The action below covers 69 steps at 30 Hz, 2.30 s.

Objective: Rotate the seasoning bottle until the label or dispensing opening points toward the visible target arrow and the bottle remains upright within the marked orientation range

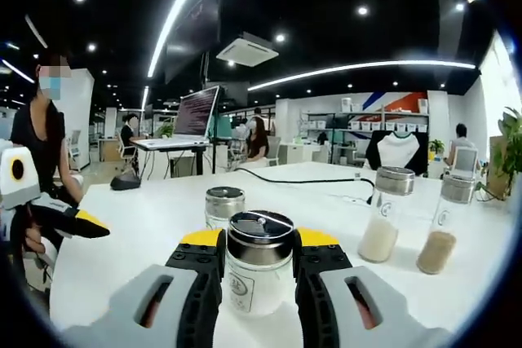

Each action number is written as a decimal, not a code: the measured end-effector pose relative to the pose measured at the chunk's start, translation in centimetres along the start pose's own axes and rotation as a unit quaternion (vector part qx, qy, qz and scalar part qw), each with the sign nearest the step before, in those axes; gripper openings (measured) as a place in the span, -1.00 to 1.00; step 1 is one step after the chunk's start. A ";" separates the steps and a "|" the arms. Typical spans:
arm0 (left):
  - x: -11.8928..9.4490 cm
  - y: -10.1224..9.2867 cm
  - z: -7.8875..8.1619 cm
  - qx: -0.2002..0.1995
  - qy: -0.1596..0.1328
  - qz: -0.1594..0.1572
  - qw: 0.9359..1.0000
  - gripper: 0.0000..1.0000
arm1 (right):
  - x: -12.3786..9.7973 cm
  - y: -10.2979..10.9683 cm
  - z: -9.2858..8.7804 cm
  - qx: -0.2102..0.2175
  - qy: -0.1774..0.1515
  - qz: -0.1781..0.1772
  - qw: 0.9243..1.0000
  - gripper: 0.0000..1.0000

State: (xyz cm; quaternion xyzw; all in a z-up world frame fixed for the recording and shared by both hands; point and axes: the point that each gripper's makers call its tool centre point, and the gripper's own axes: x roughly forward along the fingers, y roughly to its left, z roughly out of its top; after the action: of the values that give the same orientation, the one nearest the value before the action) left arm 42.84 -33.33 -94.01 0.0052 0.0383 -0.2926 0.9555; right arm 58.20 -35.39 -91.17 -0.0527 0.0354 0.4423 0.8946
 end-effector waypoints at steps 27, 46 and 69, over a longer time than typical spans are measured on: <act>1.4 -3.6 -1.0 0.044 0.015 -0.021 0.999 1.00 | 2.0 -1.4 -0.6 0.005 -0.001 0.021 1.000 -0.43; 1.3 -3.6 -1.1 0.053 0.024 -0.024 0.998 1.00 | 1.9 -1.5 -0.3 0.013 -0.004 0.027 1.000 -0.43; 1.6 -3.9 -1.8 0.062 0.035 -0.025 0.997 1.00 | 2.0 -1.9 -0.3 0.015 -0.006 0.035 0.999 -0.43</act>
State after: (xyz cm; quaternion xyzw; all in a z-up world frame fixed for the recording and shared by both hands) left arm 41.85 -37.40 -95.85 0.0742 0.0537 -0.3177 0.9438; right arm 60.93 -35.02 -91.60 -0.0354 0.0383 0.4735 0.8792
